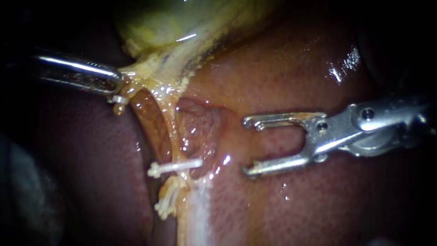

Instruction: Going back first clip right tube

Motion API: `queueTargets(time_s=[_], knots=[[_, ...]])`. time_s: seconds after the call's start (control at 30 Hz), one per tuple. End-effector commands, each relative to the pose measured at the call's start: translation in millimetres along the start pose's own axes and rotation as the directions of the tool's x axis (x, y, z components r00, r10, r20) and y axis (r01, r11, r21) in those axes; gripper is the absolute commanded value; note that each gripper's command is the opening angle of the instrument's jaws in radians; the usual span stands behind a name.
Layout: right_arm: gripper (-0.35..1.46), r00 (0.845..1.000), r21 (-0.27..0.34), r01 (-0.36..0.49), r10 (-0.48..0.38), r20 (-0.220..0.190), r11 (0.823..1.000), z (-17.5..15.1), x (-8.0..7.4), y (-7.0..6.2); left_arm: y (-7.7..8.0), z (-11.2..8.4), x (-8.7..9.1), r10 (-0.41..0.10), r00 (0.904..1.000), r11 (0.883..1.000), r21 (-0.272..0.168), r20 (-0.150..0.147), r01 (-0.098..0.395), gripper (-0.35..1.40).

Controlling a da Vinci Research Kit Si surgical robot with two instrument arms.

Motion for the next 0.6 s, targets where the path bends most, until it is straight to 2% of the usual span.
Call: queueTargets(time_s=[0.03, 0.33, 0.6], knots=[[0.50, 1.000, 0.002, 0.000, 0.000, 0.000, 1.000, -0.1, 0.0, 0.0, -0.1, 0.1, -0.1, 0.000, 1.0000, 1.000, 0.001, 0.000, 0.000, -0.35], [0.50, 1.000, 0.002, 0.005, -0.005, -0.001, 1.000, -1.1, -0.1, 0.0, -0.6, 1.3, -0.6, 0.004, 1.0000, 1.000, 0.011, -0.004, -0.004, -0.35], [0.50, 1.000, 0.006, 0.005, -0.005, -0.002, 1.000, -2.0, -0.2, 0.0, -2.2, 4.6, -1.5, 0.013, 0.9999, 1.000, 0.005, -0.003, -0.013, -0.35]])
